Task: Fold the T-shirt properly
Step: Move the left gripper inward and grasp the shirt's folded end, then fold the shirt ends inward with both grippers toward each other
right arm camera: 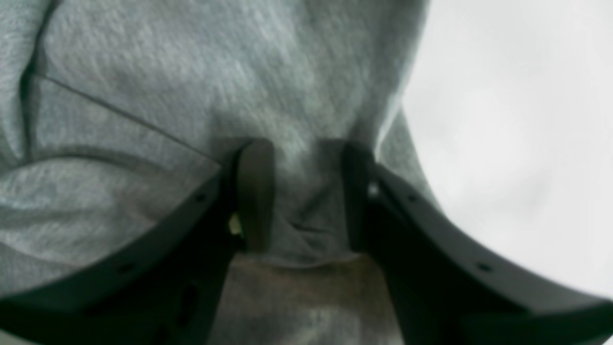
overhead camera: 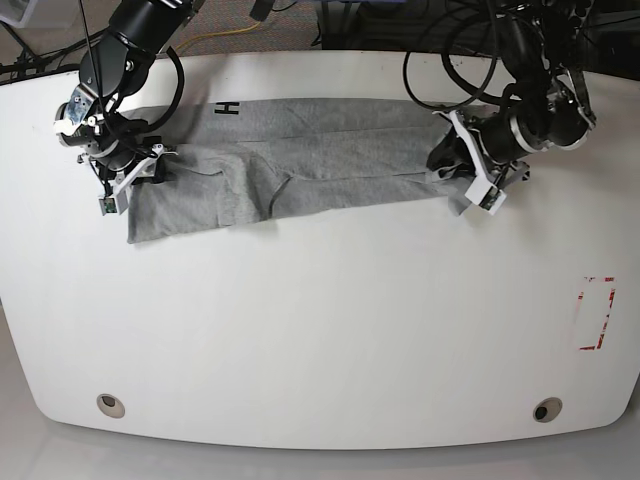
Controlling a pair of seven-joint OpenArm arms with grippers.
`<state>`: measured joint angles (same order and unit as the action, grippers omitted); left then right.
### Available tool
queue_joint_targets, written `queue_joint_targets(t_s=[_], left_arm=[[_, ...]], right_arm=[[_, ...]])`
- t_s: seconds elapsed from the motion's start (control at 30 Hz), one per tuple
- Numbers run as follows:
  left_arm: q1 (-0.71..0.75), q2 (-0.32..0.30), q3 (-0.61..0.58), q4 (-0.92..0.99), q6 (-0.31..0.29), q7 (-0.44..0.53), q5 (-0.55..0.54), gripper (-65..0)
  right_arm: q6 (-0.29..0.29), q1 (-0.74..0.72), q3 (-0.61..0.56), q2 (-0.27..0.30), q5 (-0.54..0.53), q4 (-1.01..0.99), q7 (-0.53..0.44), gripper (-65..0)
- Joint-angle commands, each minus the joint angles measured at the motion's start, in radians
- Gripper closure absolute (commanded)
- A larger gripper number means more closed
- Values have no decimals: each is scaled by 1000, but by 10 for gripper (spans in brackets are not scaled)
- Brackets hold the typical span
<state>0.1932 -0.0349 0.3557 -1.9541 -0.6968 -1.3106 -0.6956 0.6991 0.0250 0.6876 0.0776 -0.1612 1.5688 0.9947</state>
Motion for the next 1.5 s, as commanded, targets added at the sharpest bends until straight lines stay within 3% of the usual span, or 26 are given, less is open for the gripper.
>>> queue_joint_targets(t_s=[0.0,0.5,0.57,0.77,0.97,1.1,1.27,1.37,1.47], left_arm=[[-34,20,-63,-14,-1,26,-19,-63],[-68,92,-332,-12,-1,68,199,-65],[-70,106,-353,-12,-1,65,216,-107],[-71,125,-475,-15,-1,64,285,-361],[-105,119,-607,-37,-1,62,281,-374],[-119,115,-582,-55,-1,64,282,-372],[-122,34,-462,-54,-1,67,282,-368],[-88,-24,-363,-51,-1,68,282,-299],[-57,-66,-297,-44,-1,72,282,-265]], right_arm=[[-1,-12,2,12,-8,14,-17,-219],[-1,-13,2,1,-2,14,-17,-217],[-1,-13,2,1,-2,14,-17,-217],[-1,-13,1,0,-2,14,-17,-217],[-1,-15,1,1,-2,14,-15,-217],[-1,-18,1,1,-2,14,-15,-217],[-1,-20,1,0,-10,38,-15,-222],[-1,-20,1,-2,-11,101,5,-228],[-1,-32,10,-15,-11,172,60,-323]])
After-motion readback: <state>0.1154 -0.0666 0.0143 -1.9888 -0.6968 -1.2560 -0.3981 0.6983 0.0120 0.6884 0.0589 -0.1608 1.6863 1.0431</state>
